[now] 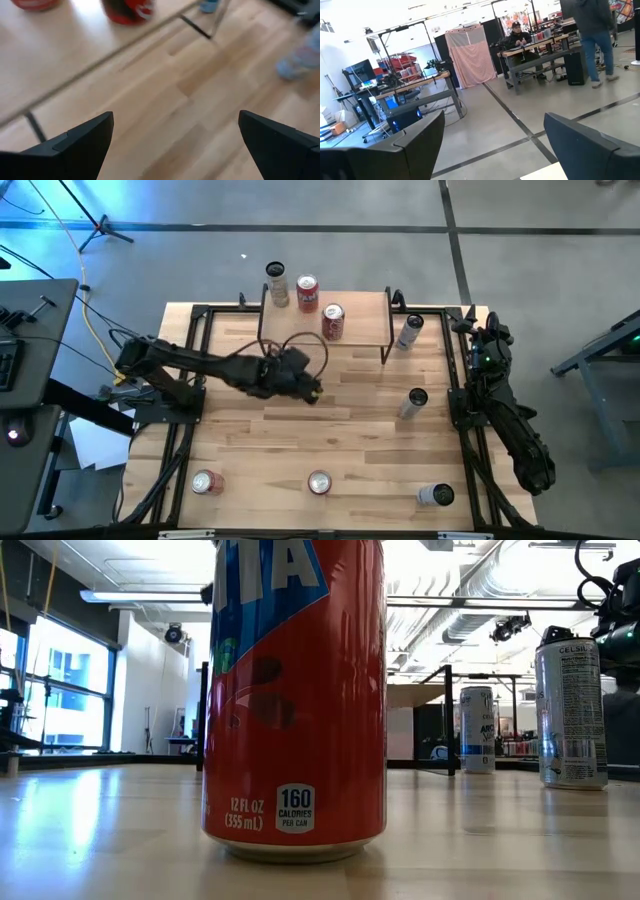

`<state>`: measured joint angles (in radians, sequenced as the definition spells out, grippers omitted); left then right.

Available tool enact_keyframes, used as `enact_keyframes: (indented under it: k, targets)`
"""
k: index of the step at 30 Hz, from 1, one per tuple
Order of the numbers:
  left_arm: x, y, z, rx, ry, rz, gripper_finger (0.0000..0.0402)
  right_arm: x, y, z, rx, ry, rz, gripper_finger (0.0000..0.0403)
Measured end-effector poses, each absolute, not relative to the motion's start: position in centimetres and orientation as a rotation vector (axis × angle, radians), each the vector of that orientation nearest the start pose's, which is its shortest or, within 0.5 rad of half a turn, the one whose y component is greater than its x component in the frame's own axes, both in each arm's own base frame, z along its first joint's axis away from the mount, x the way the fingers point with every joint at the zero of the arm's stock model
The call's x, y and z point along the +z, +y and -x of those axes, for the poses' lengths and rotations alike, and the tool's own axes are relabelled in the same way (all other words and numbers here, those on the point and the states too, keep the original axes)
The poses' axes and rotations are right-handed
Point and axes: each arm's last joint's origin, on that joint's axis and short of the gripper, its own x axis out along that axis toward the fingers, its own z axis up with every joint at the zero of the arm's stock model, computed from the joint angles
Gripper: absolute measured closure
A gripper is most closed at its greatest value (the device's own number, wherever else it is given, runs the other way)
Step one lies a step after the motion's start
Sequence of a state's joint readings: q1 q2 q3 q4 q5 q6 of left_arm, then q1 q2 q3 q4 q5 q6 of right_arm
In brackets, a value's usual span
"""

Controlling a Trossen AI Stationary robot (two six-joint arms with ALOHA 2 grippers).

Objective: Place canned beverage on shelf
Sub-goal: Put the red and white soda can on the shelf

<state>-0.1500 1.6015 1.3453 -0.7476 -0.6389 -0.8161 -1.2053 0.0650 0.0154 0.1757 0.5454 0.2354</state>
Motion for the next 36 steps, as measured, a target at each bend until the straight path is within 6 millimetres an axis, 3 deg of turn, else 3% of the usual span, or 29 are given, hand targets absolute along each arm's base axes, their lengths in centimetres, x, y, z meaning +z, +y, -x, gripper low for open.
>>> enact_keyframes:
  k: [2, 9, 14, 23, 28, 36]
  targets:
    - [28.7, -4.9, -32.3, 0.777, 0.674, 0.327, 0.0002, 18.0, -9.5, -2.0, -1.722, -0.341, -0.125, 0.0075]
    - [29.3, -11.2, -30.2, 0.739, 0.555, 0.001, 0.0002, 18.0, -9.5, -2.0, -1.722, -0.341, -0.125, 0.0075]
    - [29.2, -14.6, -28.1, 0.684, 0.521, -0.016, 0.0002, 18.0, -9.5, -2.0, -1.722, -0.341, -0.125, 0.0075]
    - [27.5, -17.2, -25.8, 0.619, 0.523, -0.068, 0.0002, 18.0, -9.5, -2.0, -1.722, -0.341, -0.125, 0.0075]
    - [27.4, -17.4, -25.5, 0.66, 0.455, -0.154, 0.0002, 18.0, -9.5, -2.0, -1.722, -0.341, -0.125, 0.0075]
    - [27.5, -16.6, -26.7, 0.668, 0.459, -0.09, 0.0002, 18.0, -9.5, -2.0, -1.722, -0.341, -0.125, 0.0075]
